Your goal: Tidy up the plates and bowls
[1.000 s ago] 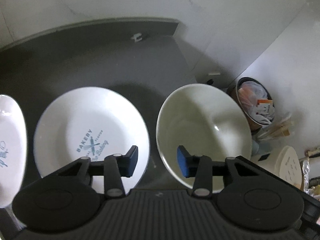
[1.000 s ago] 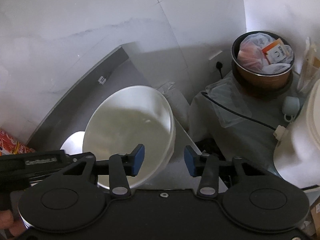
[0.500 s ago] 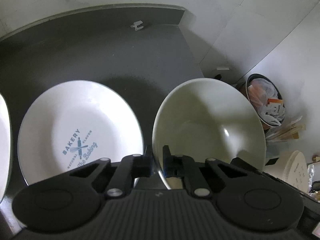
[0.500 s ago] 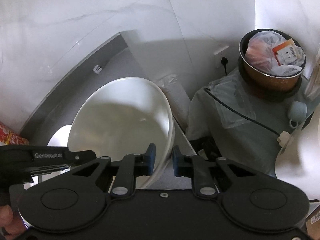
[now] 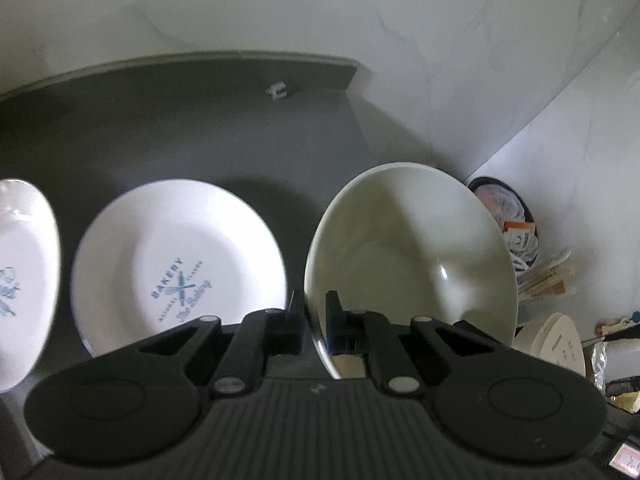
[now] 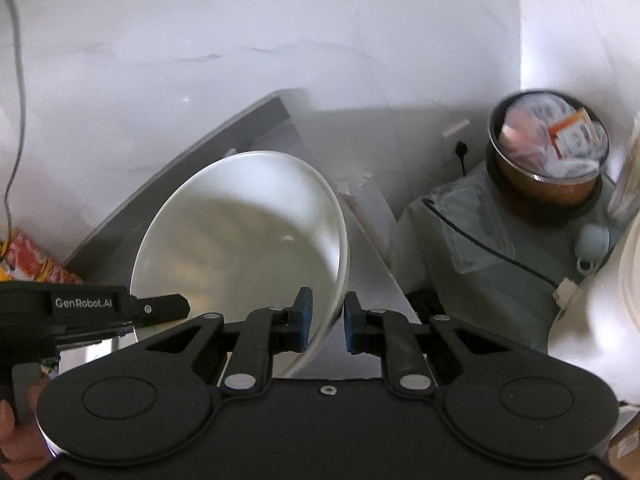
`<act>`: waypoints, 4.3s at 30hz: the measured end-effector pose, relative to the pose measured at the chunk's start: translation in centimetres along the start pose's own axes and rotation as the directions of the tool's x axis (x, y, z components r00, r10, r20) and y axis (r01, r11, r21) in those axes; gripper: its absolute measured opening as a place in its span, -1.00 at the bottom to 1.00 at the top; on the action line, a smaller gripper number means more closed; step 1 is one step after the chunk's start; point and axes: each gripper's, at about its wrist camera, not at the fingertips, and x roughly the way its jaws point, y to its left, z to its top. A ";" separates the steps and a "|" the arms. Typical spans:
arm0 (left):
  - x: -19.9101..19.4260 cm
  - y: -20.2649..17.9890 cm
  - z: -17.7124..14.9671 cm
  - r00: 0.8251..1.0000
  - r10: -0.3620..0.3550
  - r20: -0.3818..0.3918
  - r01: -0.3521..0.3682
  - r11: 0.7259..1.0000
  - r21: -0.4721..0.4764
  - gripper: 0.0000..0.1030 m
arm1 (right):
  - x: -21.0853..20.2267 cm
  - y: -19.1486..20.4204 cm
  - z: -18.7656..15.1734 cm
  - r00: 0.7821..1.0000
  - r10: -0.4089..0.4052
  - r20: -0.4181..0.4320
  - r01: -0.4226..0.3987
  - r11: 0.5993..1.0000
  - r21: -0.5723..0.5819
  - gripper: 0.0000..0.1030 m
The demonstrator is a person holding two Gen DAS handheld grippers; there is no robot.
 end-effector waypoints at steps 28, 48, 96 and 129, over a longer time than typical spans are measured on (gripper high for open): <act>-13.0 9.8 -2.7 0.991 -0.053 0.125 0.057 0.998 -0.029 -0.85 | -7.4 11.3 -4.3 0.994 0.083 0.077 -0.072 0.989 -0.128 -0.65; -14.3 15.2 -10.5 0.994 -0.107 -0.001 0.107 0.994 0.005 -0.85 | -10.4 13.6 -13.8 1.000 -0.021 0.017 0.022 0.996 -0.091 -0.64; -14.4 19.1 -13.2 0.998 -0.058 -0.030 0.058 0.998 -0.013 -0.16 | -10.1 15.5 -16.7 0.995 -0.102 -0.022 0.098 0.988 -0.119 -0.14; -25.0 35.2 -18.1 0.991 0.104 0.085 -0.091 0.984 -0.152 0.65 | -11.5 30.8 -21.4 0.999 0.031 -0.024 -0.036 0.962 -0.270 0.59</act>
